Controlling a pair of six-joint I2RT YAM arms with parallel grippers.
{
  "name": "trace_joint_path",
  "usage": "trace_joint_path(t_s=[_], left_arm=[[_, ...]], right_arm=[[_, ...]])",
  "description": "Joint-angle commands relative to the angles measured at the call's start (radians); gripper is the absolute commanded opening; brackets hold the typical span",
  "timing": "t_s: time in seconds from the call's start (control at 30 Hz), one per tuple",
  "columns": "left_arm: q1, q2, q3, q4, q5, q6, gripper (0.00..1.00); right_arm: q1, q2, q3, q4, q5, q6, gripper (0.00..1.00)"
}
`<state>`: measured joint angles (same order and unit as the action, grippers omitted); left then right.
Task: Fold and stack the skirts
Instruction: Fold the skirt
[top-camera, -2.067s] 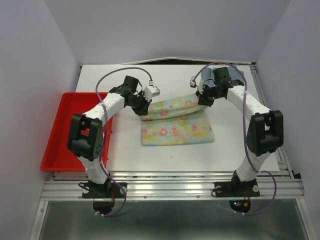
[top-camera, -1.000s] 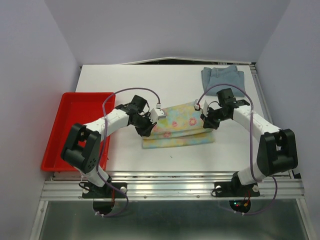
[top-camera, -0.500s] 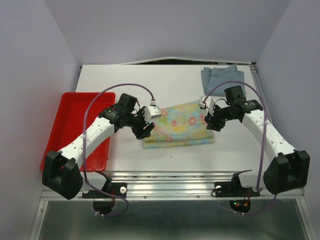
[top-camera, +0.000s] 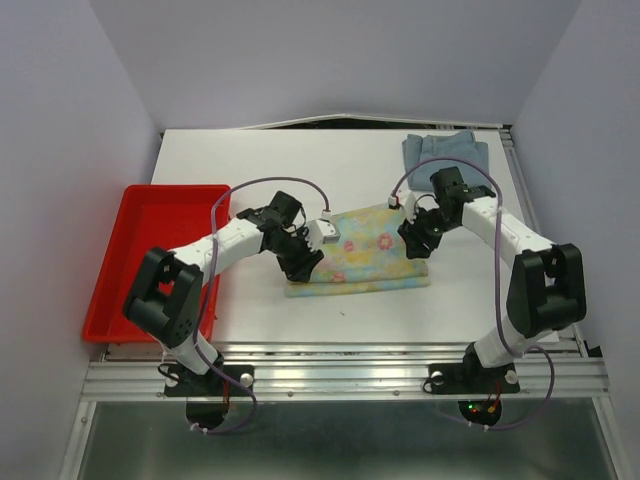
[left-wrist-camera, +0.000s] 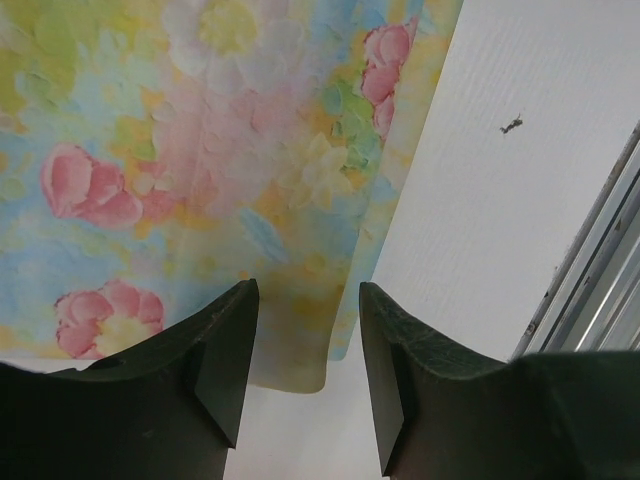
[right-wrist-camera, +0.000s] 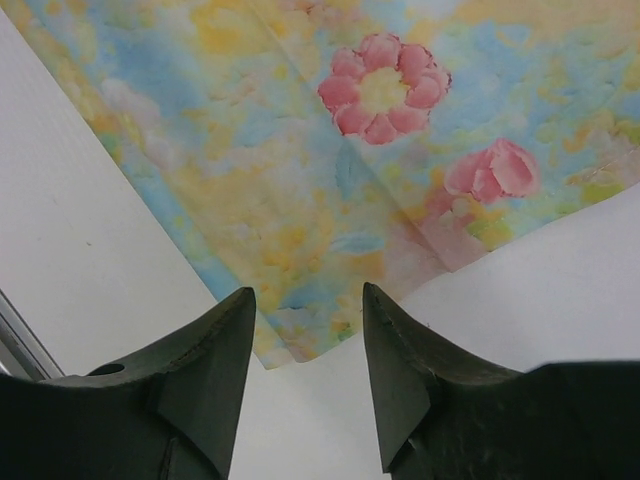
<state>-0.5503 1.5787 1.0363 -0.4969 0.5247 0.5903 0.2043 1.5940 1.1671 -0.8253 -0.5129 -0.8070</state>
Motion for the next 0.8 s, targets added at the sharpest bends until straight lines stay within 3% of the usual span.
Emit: trace_joint_path(t_s=[0.0,0.23,0.37,0.47,0.57,0.6,0.67,0.77], left_arm=[[-0.022,0.013,0.021,0.015,-0.032,0.031,0.53],[-0.042,0.041,0.008,0.034,-0.058,0.031,0.44],[-0.042,0.046,0.001,0.043,-0.063,0.028,0.29],[-0.042,0.041,-0.007,0.044,-0.062,0.029,0.23],[-0.042,0.03,-0.018,0.038,-0.054,0.04,0.11],[-0.043,0.018,-0.024,0.038,-0.052,0.049,0.06],[-0.043,0.006,-0.03,0.04,-0.055,0.054,0.05],[-0.043,-0.014,-0.039,0.041,-0.066,0.055,0.01]], right_arm=[[0.004,0.003,-0.029,0.021,0.024,-0.007,0.53],[0.035,-0.002,-0.084,0.041,0.033,-0.072,0.53],[0.046,-0.005,-0.128,0.083,0.065,-0.093,0.52],[0.056,-0.005,-0.144,0.11,0.085,-0.104,0.52],[0.066,-0.003,-0.156,0.117,0.085,-0.116,0.47],[0.066,-0.008,-0.162,0.121,0.089,-0.116,0.4],[0.066,-0.017,-0.165,0.127,0.088,-0.123,0.31],[0.066,-0.043,-0.158,0.111,0.077,-0.127,0.03]])
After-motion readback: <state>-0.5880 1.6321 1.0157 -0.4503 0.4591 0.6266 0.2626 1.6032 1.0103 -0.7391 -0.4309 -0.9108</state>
